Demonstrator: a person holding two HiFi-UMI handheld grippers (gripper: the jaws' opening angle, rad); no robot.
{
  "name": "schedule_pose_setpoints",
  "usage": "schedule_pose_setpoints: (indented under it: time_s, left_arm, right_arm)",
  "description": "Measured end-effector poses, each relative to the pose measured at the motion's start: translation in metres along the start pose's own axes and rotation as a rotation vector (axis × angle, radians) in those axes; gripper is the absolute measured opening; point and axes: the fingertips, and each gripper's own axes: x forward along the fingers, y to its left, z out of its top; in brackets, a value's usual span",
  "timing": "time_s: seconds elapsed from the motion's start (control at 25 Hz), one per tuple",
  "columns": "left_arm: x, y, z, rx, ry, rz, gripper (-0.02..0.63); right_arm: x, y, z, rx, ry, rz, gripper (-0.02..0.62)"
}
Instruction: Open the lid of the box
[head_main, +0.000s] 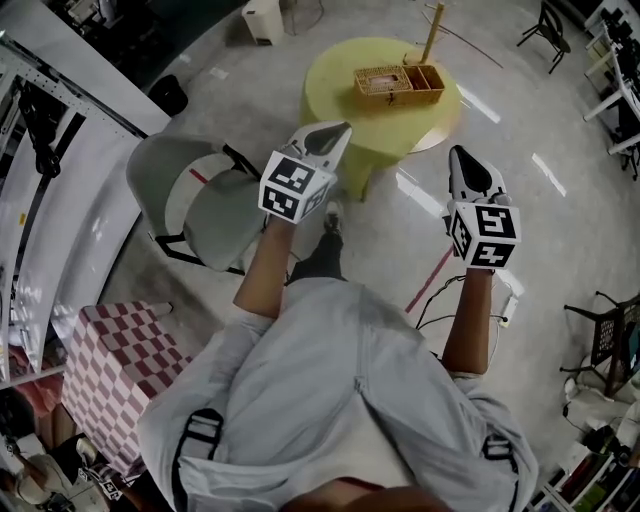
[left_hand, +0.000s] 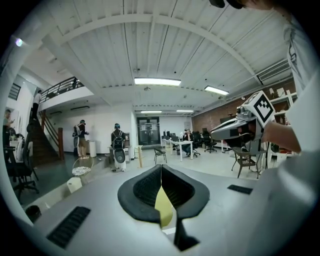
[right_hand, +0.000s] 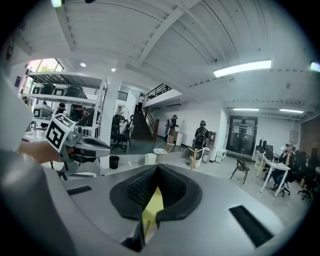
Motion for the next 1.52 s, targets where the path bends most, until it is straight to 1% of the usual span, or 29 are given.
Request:
schedule_pose_setpoints:
  time_s: [0.16, 0.32, 0.44, 0.56, 0.68, 1.0, 1.32, 1.52]
  left_arm:
    - [0.033, 0.030, 0.002, -0.011, -0.013, 0.004, 0.029]
    - [0.076, 0.067, 0.002, -0.028, -0.021, 0.003, 0.029]
    - [0.109, 0.097, 0.004, -0.028, -0.026, -0.006, 0.031]
    - [0.142, 0.126, 0.007, -0.030, -0.015, -0.019, 0.029]
    - [0.170, 0.154, 0.007, -0.035, 0.002, -0.028, 0.031]
    - [0.232, 0.226, 0.013, -0.043, 0.023, -0.033, 0.031]
    - [0.286, 0.268, -0.007, -0.061, 0.074, -0.067, 0.029]
    - [0.312, 0.279, -0.026, -0.083, 0.117, -0.085, 0.030]
  right_arm:
    - [0.038, -0.013, 0.004, -0.005, 0.002, 0.011, 0.023]
    - [0.084, -0.033, 0.007, -0.021, 0.017, 0.021, 0.023]
    - [0.122, -0.048, 0.009, 0.001, 0.030, 0.034, 0.023]
    - [0.162, -0.065, 0.014, 0.014, 0.048, 0.037, 0.023]
    - [0.200, -0.076, 0.021, -0.001, 0.056, 0.036, 0.023]
    - [0.284, -0.106, 0.036, 0.018, 0.081, 0.021, 0.023]
    - [0.358, -0.123, 0.015, 0.014, 0.158, 0.030, 0.023]
    - [0.390, -0.134, -0.001, 0.012, 0.192, 0.045, 0.025]
